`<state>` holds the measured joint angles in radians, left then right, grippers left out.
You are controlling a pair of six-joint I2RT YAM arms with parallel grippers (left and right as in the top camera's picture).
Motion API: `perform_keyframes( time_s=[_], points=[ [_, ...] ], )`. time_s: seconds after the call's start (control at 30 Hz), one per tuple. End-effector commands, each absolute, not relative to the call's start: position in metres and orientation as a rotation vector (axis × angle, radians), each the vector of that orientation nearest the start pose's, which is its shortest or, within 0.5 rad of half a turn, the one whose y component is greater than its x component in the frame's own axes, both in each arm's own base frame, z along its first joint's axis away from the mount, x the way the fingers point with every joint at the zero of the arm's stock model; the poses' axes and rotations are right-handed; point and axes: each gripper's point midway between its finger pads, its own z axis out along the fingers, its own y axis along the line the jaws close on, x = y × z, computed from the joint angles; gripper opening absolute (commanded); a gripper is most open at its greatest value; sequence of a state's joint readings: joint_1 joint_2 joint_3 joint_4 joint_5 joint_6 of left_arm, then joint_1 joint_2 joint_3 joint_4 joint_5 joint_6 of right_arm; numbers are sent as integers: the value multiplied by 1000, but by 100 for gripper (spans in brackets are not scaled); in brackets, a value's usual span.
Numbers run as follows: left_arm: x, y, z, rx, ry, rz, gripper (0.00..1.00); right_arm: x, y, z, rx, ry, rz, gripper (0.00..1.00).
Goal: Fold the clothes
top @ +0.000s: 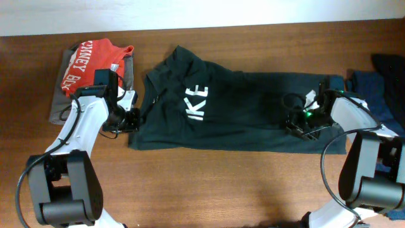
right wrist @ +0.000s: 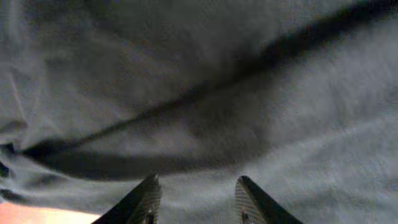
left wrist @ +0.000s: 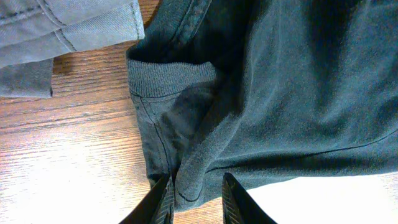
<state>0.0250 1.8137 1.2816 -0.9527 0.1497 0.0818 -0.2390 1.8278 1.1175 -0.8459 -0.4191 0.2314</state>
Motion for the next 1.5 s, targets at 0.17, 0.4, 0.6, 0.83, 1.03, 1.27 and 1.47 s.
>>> perform_keyframes(
  time_s=[0.17, 0.4, 0.6, 0.83, 1.03, 1.27, 1.47],
  points=[
    [354, -19, 63, 95, 3000, -238, 26, 317, 9, 17, 755, 2972, 646, 44],
    [352, -20, 63, 95, 3005, -250, 26, 338, 9, 6, 844, 2838, 667, 19],
    [352, -20, 63, 95, 3005, -250, 26, 366, 8, 27, 803, 2729, 786, 4],
    [352, -20, 63, 95, 3005, -250, 26, 409, -2, 44, 674, 2554, 752, 4],
    [352, -20, 63, 95, 3005, -250, 26, 413, -6, 45, 669, 2534, 735, 57],
    [353, -23, 64, 111, 2999, -272, 32, 386, -53, 49, 741, 2555, 717, 58],
    [357, -30, 66, 149, 2968, -333, 39, 327, -127, 84, 978, 2517, 572, 56]
  ],
)
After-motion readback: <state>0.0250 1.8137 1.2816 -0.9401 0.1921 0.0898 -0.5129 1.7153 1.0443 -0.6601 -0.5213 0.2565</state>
